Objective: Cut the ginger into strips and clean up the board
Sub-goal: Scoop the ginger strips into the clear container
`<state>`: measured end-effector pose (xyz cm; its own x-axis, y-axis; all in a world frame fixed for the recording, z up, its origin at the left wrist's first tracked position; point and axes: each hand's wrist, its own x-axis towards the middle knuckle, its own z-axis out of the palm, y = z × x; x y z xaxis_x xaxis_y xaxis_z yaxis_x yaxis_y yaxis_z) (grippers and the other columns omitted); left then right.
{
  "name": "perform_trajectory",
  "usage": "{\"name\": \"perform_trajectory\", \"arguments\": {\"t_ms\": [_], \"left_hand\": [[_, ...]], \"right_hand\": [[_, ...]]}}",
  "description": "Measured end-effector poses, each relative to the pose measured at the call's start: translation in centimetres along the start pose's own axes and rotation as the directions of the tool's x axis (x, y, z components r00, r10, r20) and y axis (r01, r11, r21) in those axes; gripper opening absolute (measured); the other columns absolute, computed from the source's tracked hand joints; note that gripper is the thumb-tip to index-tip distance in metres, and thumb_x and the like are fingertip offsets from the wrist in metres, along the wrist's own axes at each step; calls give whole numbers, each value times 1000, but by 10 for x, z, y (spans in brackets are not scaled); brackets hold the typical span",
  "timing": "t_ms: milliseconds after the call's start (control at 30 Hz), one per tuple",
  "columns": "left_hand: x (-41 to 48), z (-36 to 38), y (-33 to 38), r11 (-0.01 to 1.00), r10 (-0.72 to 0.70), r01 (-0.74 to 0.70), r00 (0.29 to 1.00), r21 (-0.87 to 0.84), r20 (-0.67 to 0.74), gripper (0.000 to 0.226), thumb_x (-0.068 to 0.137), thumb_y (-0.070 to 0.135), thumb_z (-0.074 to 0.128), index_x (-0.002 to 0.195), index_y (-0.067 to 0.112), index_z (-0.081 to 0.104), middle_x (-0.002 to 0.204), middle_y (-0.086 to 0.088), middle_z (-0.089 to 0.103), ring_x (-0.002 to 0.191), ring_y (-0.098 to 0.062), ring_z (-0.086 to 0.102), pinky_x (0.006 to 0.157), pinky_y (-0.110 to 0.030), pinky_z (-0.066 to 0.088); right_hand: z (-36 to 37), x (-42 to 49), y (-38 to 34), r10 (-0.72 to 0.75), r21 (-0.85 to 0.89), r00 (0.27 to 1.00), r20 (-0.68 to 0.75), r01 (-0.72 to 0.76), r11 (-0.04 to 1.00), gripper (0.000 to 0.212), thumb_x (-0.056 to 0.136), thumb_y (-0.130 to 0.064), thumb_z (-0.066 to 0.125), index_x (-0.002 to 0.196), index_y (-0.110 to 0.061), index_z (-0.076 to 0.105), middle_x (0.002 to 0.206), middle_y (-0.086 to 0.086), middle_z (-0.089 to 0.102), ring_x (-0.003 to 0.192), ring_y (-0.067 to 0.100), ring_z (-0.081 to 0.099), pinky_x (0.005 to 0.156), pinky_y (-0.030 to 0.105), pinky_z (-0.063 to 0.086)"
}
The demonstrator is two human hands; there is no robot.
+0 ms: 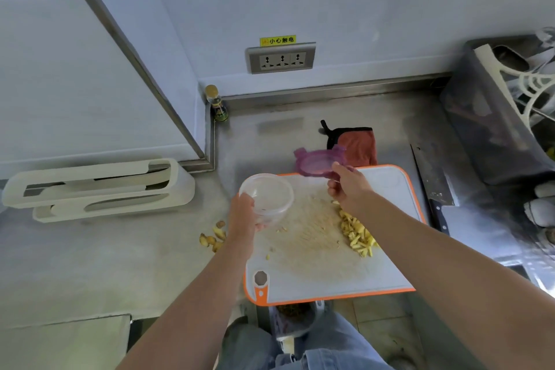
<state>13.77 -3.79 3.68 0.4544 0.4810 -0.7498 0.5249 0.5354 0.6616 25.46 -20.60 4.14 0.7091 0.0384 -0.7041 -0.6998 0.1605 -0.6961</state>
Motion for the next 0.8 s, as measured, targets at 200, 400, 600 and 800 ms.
{"name": "perform_trajectory", "arguments": {"t_ms": [200,400,600,800], "left_hand": [[12,-11,1,996,-31,30,999,-88,-14,28,86,9,40,111,13,52,111,-12,49,106,-34,58,64,-38,55],[10,-8,0,995,-37,37,999,-97,-5,23,87,7,40,104,16,53,110,-12,53,96,-30,61,84,-47,55],[2,7,-6,997,19,-21,999,-68,-35,23,88,4,39,106,13,51,108,-11,55,93,-28,63,80,-43,55],[-17,12,-34,989,46,-45,999,-138,8,30,92,11,40,116,21,55,122,-11,58,90,-20,65,70,-31,49]], "right_hand": [[29,15,-6,71,108,984,165,-89,990,12,96,-5,52,107,-1,55,89,7,55,77,15,59,80,25,53],[22,26,-2,-69,-357,996,59,86,930,25,92,-7,54,117,-10,53,104,2,52,96,15,49,99,34,47],[-3,1,6,-174,-539,964,199,256,802,16,93,-2,51,106,-9,55,87,7,63,65,14,60,60,25,47],[-10,-27,31,70,-494,943,326,107,863,31,94,-30,59,115,-9,52,97,4,61,82,19,63,63,28,52]]}}
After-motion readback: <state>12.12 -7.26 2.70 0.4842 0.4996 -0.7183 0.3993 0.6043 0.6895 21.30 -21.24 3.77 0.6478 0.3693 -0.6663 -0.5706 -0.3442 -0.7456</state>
